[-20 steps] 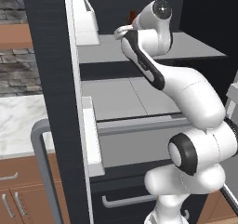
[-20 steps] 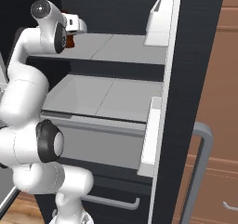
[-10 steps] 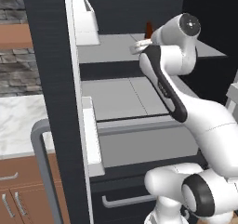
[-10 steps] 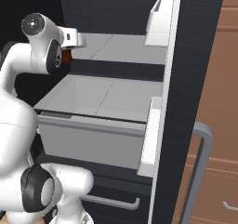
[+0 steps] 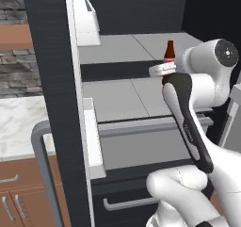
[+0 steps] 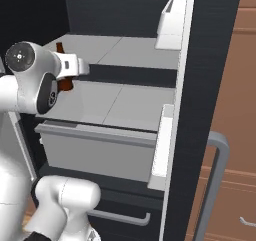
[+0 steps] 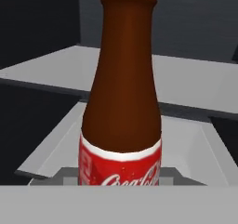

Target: Open the fridge, grab two sodas, and place both sodas inside the bowl with ice on the dining counter.

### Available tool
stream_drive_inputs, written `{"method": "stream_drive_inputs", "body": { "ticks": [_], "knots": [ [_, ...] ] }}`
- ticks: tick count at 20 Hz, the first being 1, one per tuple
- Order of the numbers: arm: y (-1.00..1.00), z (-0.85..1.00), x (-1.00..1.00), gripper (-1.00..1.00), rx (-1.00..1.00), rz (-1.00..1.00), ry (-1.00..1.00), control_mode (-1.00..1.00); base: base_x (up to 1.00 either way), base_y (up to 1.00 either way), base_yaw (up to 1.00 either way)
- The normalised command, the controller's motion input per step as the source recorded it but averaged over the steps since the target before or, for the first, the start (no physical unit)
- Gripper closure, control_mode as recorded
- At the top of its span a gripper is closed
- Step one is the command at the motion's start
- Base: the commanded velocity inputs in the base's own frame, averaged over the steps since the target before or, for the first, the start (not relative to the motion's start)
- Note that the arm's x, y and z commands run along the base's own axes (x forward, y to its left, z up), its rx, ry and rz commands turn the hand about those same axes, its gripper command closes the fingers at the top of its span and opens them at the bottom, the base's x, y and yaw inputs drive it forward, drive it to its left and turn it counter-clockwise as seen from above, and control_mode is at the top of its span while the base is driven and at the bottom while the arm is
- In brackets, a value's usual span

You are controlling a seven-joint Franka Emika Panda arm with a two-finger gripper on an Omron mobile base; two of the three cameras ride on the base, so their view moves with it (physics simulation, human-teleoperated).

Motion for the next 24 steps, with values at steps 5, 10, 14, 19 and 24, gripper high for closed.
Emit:
{"method": "stream_drive_inputs", "body": {
  "ticks": [5,10,14,19,24],
  "knots": [
    [-0.16,-0.24,-0.96,1.00,0.00,0.00,0.01,-1.00,0.00,0.00,0.00],
    [-0.09,-0.31,-0.89,1.00,0.00,0.00,0.02,-1.00,0.00,0.00,0.00],
    [-0.01,-0.54,-0.71,1.00,-0.02,0.00,0.07,-1.00,0.00,0.00,0.00],
    [-0.06,-0.73,-0.67,1.00,-0.03,0.00,0.09,-1.00,0.00,0.00,0.00],
    [0.00,-0.32,-0.27,1.00,-0.03,0.00,0.04,1.00,-0.40,-0.04,0.00]
  ]
}}
